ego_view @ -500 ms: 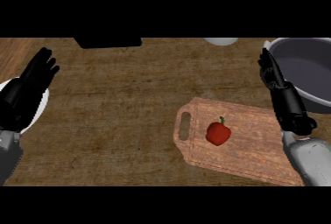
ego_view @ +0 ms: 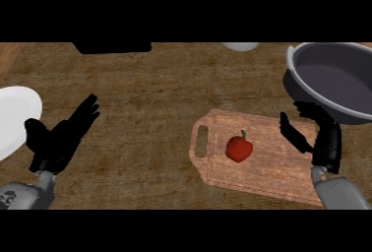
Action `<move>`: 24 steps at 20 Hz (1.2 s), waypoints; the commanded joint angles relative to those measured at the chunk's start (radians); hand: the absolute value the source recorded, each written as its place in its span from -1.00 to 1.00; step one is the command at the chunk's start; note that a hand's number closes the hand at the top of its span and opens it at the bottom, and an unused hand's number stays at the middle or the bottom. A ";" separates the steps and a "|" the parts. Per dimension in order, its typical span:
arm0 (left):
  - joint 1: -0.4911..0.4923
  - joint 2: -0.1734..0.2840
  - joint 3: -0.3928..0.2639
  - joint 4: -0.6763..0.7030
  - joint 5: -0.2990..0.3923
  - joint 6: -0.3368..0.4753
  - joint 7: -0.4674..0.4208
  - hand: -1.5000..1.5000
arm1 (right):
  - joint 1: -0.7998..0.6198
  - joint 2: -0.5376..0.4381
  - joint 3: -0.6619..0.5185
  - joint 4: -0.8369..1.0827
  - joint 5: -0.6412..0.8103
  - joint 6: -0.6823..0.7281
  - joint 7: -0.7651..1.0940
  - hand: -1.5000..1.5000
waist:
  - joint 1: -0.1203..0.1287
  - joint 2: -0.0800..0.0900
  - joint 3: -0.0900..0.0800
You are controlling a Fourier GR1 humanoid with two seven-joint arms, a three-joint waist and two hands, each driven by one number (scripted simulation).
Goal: Pick the bell pepper from the cutting board and place it in the pot
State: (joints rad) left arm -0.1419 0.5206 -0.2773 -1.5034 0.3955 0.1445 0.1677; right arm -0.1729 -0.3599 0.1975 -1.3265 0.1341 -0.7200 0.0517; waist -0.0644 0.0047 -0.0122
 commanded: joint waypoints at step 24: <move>0.053 -0.152 -0.129 0.111 -0.093 -0.008 -0.082 0.00 | -0.032 0.360 0.068 -0.229 0.773 -0.007 1.054 -1.00 | 0.052 -0.011 0.008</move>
State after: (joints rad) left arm -0.0947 0.3973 -0.3850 -1.3977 0.3228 0.1247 0.0942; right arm -0.1829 -0.0035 0.2535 -1.5116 0.8795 -0.8623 0.8879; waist -0.0190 -0.0075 -0.0067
